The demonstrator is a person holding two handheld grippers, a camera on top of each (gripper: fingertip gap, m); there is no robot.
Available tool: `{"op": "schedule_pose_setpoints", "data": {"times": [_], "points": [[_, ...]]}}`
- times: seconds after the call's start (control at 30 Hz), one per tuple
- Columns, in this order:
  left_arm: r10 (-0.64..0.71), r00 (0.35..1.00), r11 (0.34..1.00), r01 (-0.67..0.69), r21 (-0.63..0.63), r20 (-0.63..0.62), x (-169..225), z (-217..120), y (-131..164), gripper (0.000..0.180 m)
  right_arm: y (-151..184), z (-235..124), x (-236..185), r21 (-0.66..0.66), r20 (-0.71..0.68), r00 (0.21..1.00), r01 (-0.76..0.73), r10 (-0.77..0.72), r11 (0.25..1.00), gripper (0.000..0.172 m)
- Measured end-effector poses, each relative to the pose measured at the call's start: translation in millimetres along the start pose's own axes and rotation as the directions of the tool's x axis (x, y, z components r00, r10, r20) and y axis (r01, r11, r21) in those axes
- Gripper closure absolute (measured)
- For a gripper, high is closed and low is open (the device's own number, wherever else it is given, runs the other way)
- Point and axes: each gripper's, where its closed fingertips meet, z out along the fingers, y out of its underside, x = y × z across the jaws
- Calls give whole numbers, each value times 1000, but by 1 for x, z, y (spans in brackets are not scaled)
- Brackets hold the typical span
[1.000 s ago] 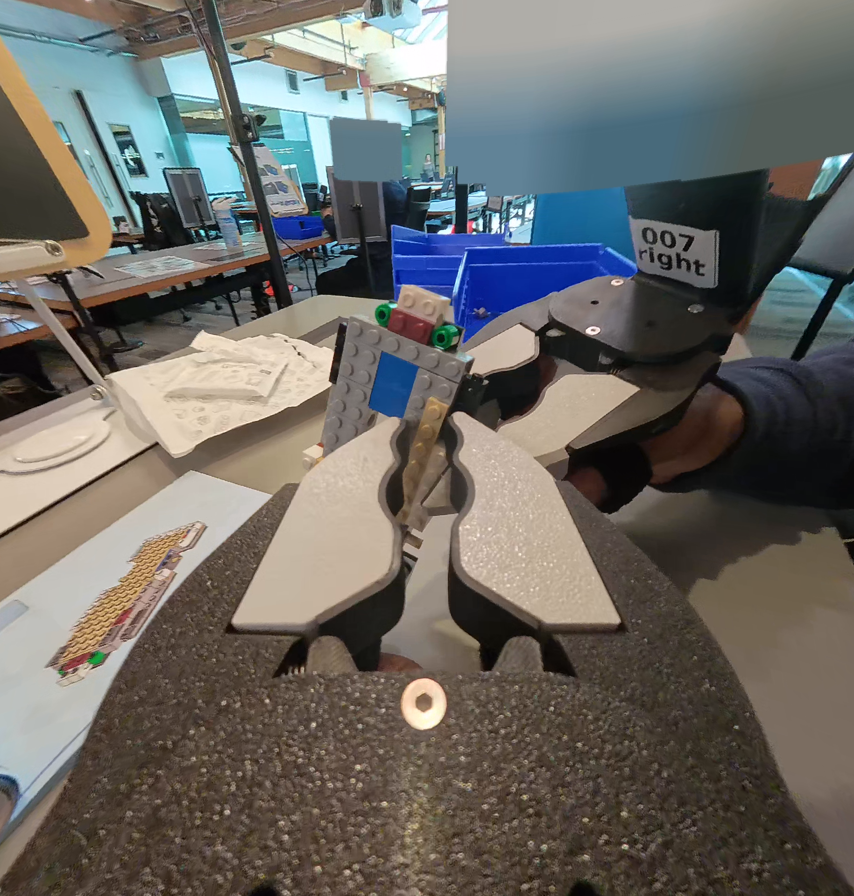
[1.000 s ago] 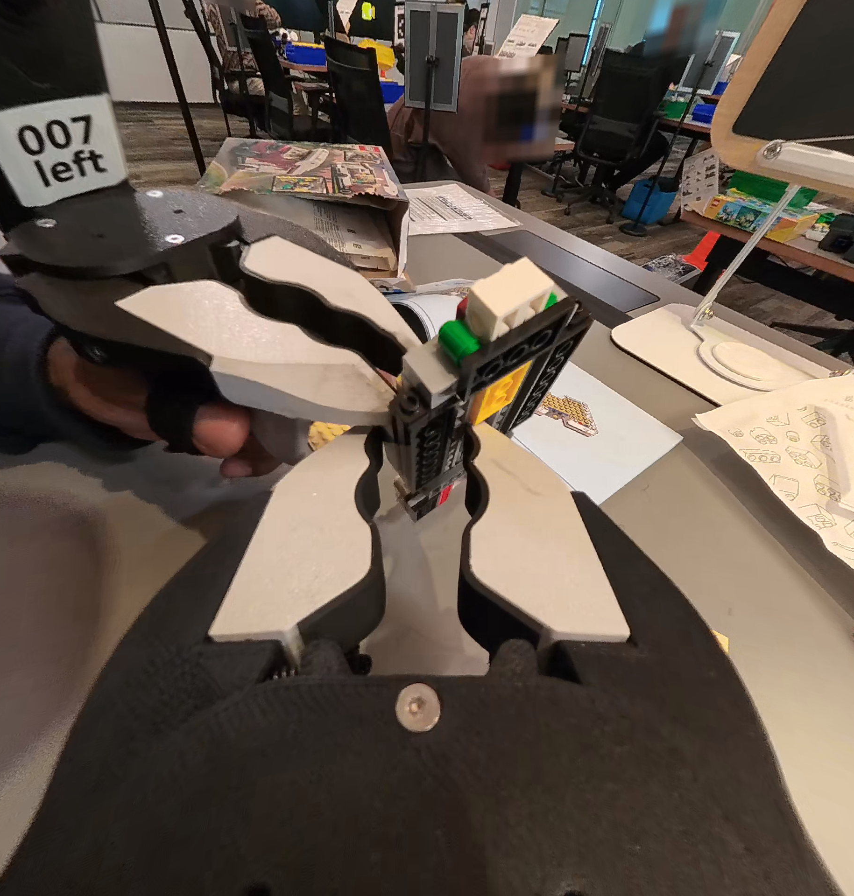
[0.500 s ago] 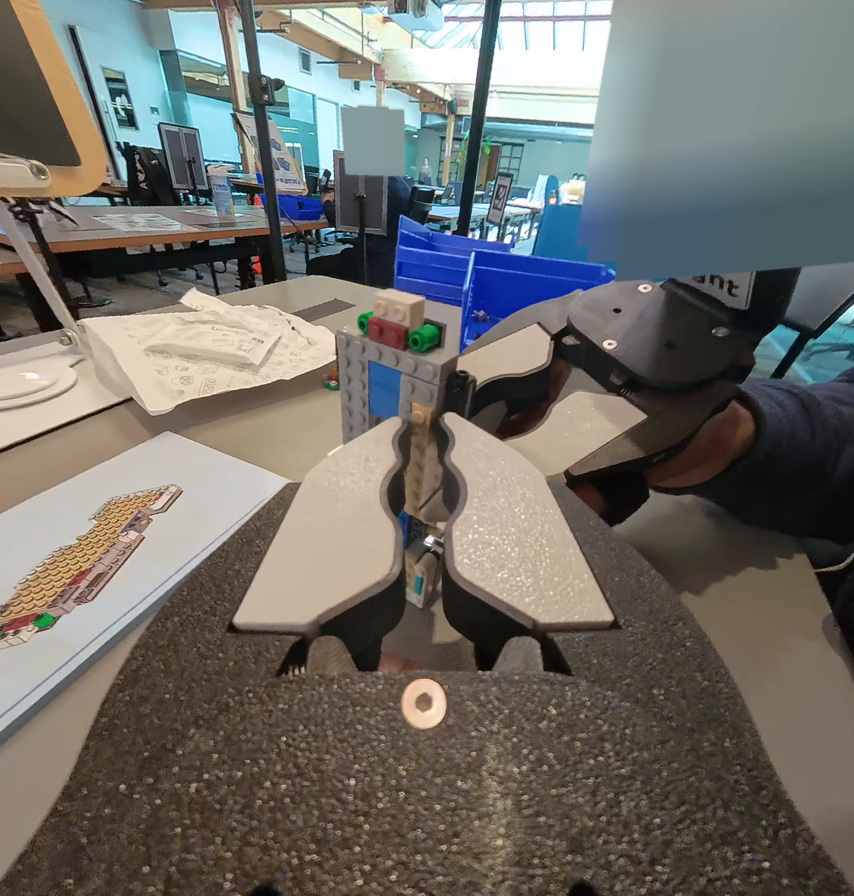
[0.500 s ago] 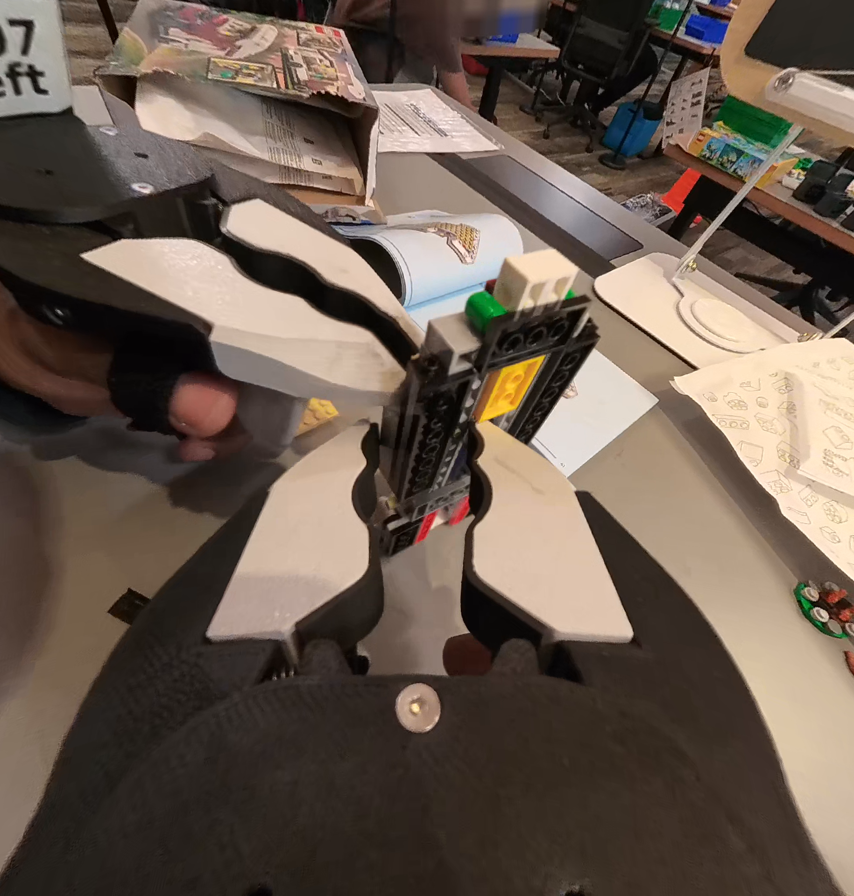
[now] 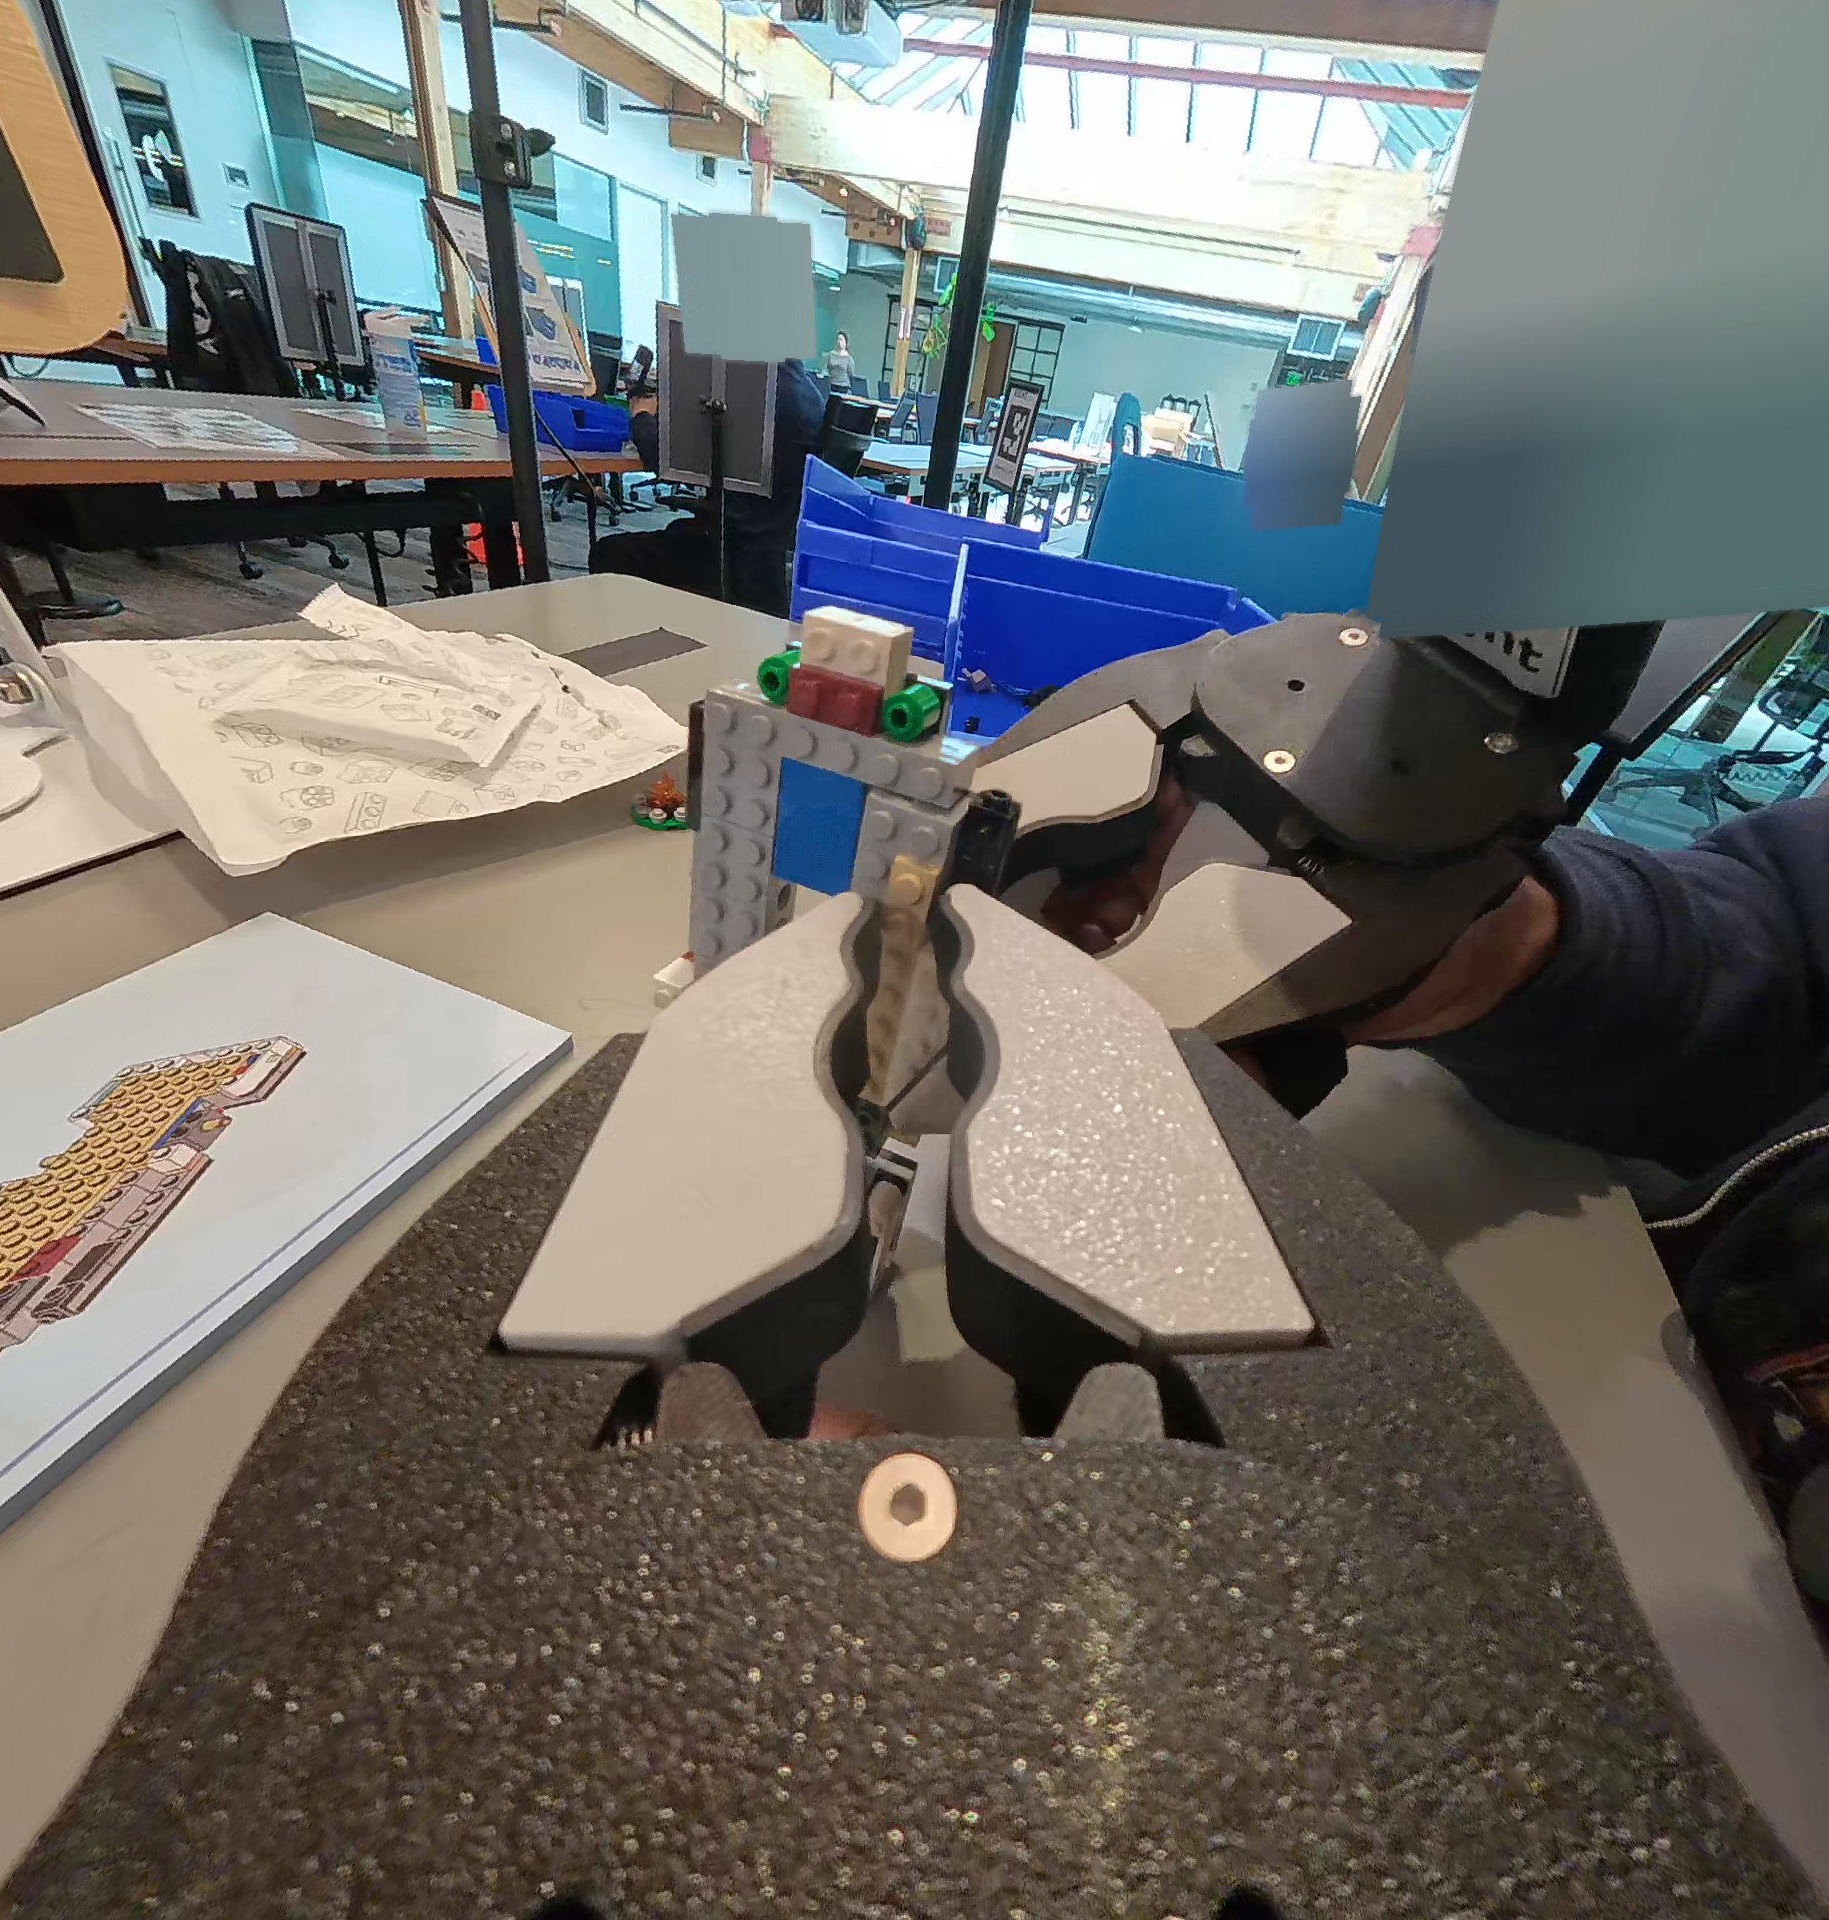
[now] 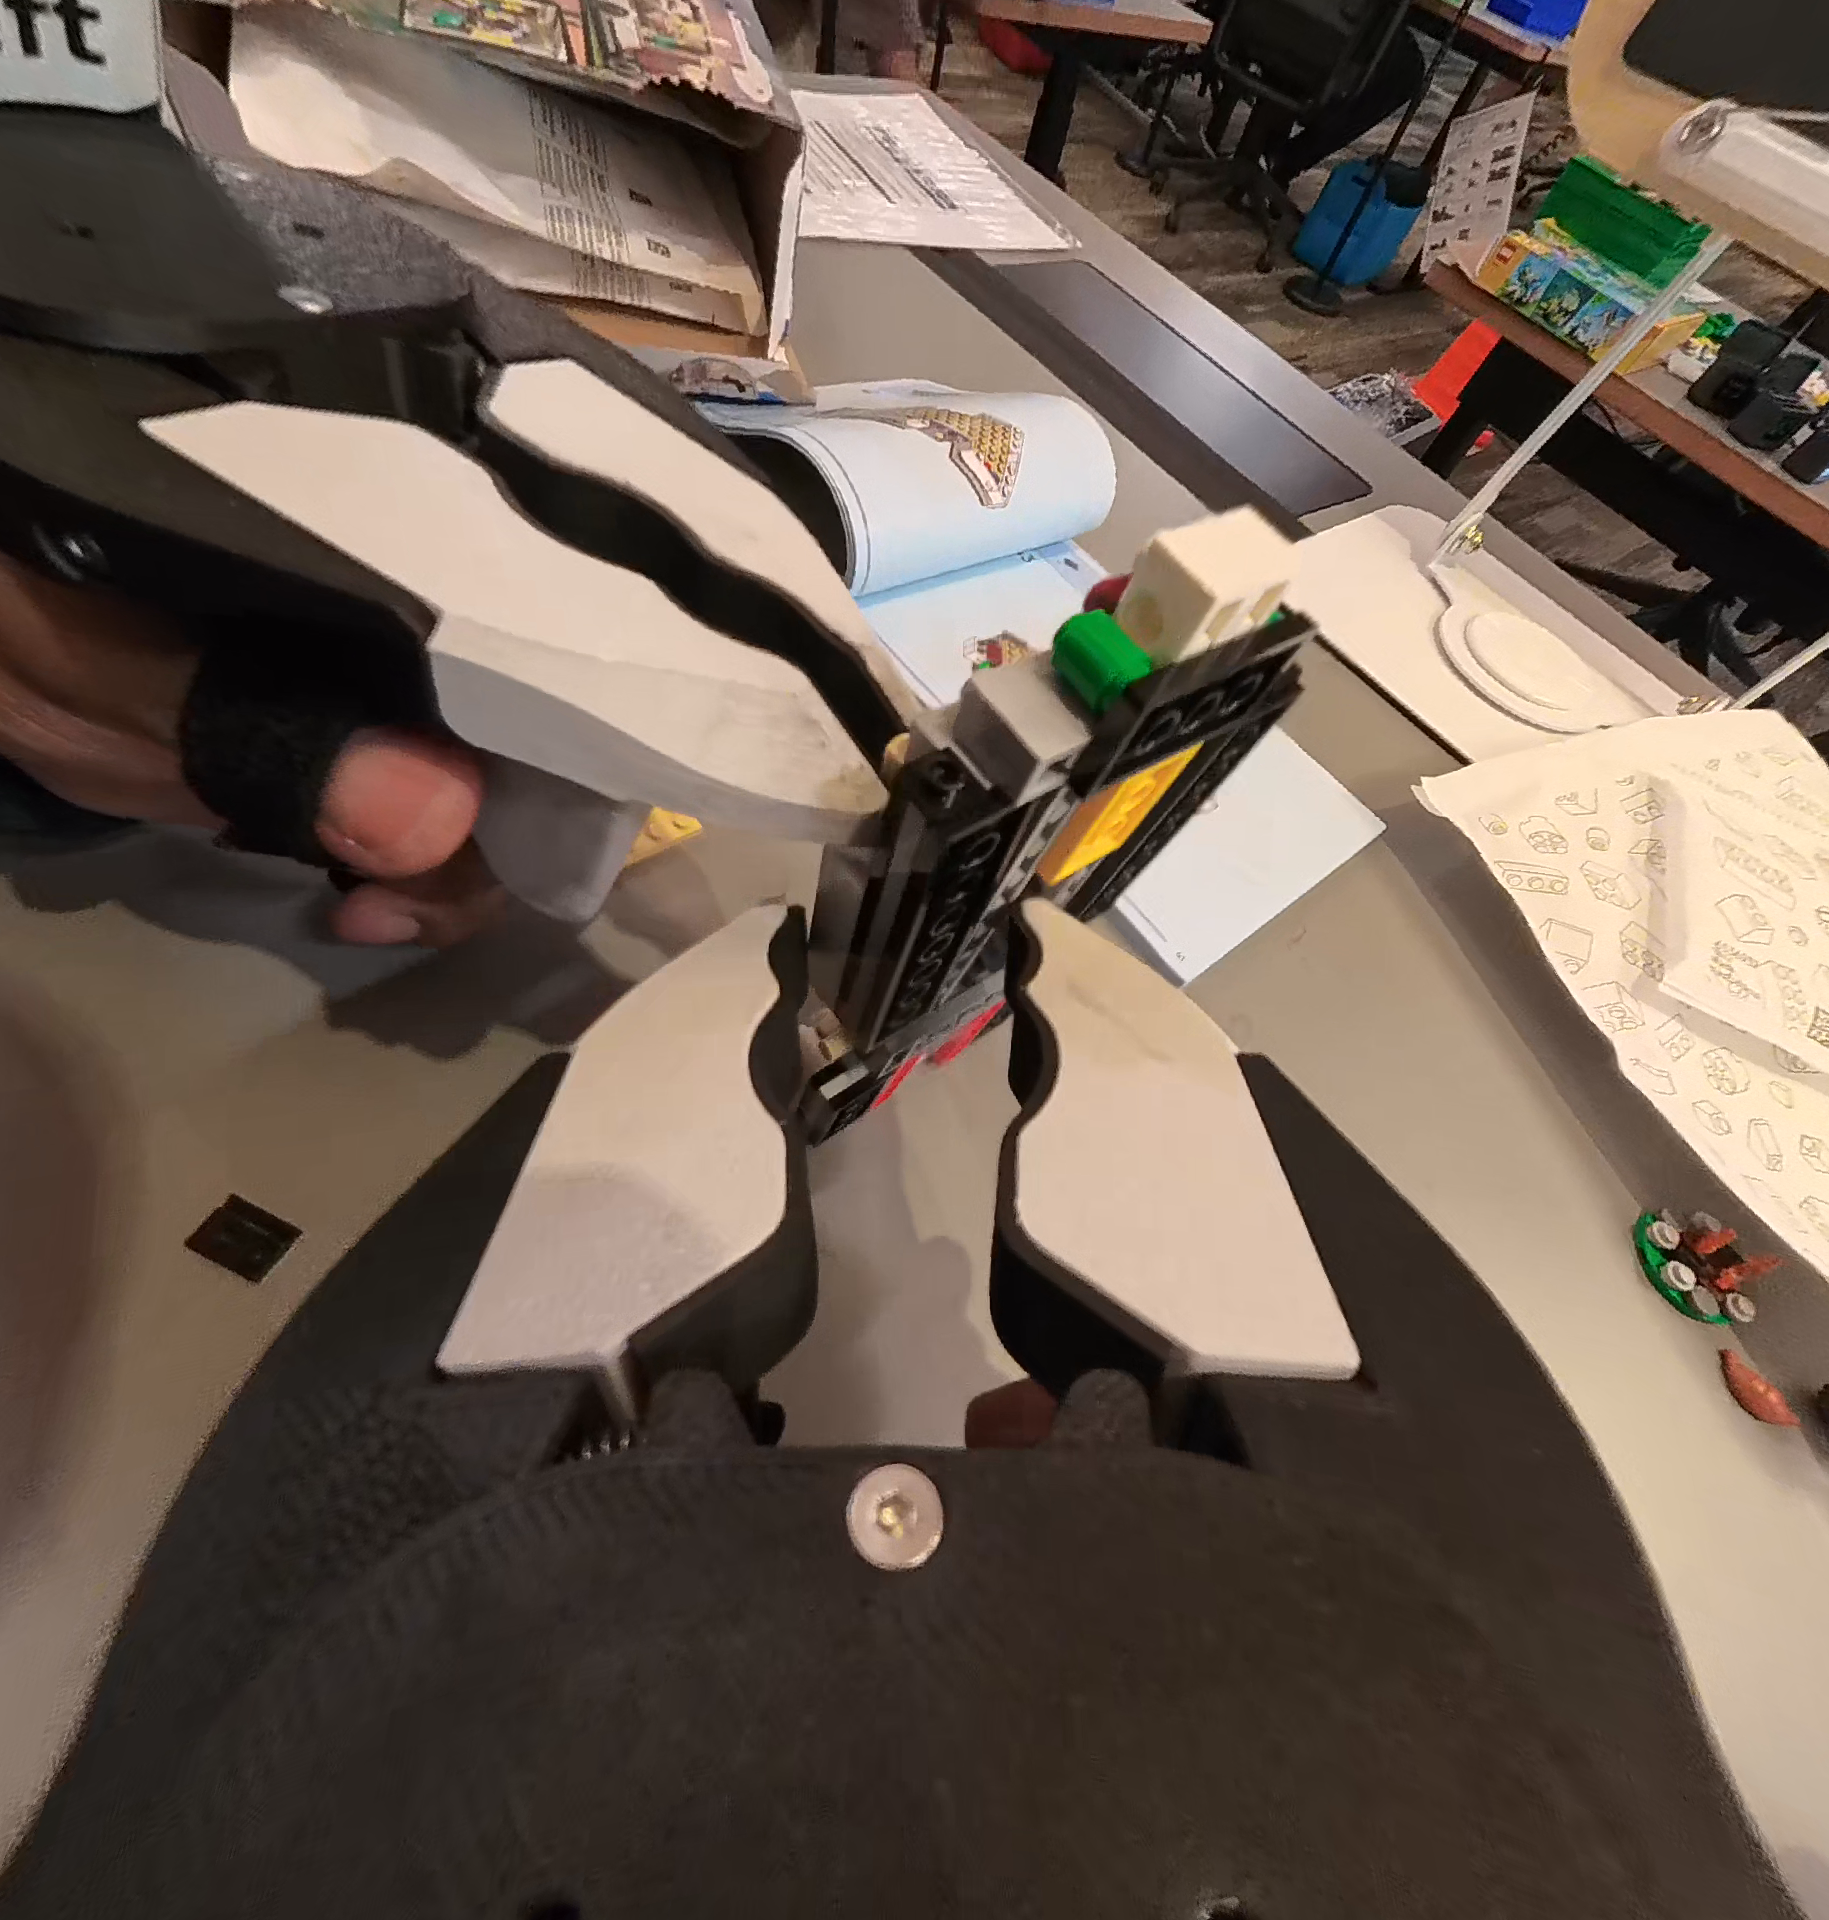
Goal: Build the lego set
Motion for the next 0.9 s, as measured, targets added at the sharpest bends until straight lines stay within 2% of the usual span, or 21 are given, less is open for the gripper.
{"op": "schedule_pose_setpoints", "data": {"times": [0.2,0.67,0.9], "points": [[0,1000,1000,0,-9,-5,0,0,0,172,8,1,-1,-28,3,999,32,-32,999,137],[19,1000,1000,-19,-21,5,0,0,2,172,-4,-8,-1,45,6,995,99,-99,994,140],[36,999,999,-36,-29,4,2,0,6,172,-6,-15,-2,123,75,997,16,-25,992,144]]}}
